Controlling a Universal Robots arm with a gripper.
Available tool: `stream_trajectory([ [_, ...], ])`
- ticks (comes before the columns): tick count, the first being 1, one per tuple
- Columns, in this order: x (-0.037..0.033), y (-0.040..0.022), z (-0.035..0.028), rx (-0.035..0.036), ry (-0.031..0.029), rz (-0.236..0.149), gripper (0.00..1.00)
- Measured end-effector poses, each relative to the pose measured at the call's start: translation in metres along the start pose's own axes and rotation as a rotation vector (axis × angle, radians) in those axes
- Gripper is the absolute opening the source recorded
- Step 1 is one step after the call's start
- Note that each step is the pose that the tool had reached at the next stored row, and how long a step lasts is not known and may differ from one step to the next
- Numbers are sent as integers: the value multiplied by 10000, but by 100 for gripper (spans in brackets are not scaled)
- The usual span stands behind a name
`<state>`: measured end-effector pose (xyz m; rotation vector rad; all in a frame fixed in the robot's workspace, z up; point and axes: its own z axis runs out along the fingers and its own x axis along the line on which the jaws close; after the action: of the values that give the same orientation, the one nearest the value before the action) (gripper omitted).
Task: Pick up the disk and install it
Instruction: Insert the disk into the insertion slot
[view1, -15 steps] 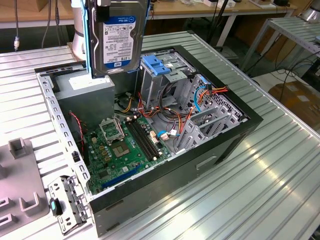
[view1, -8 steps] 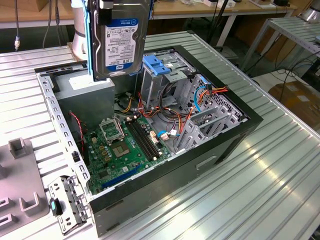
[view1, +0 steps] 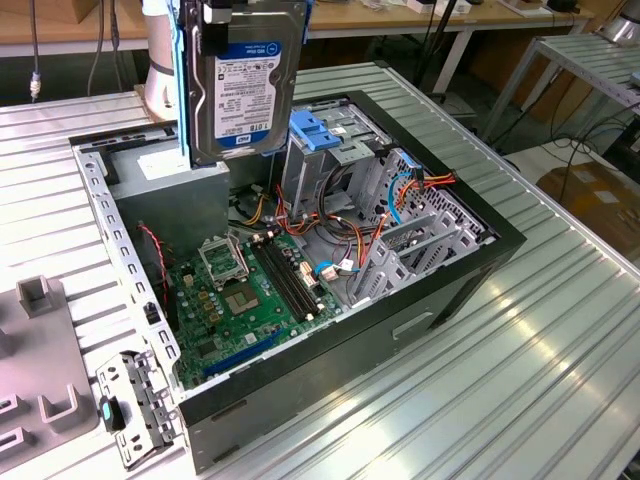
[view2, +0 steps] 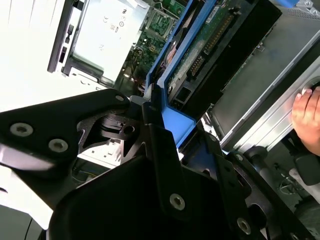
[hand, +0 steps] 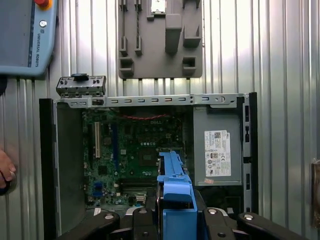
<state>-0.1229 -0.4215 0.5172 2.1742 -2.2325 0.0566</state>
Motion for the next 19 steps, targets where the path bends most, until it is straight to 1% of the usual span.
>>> stream_trajectory([
  [3, 45, -1, 2, 0, 0, 0, 37],
  [16, 174, -4, 8, 0, 0, 0, 37],
  [19, 216, -6, 10, 0, 0, 0, 37],
])
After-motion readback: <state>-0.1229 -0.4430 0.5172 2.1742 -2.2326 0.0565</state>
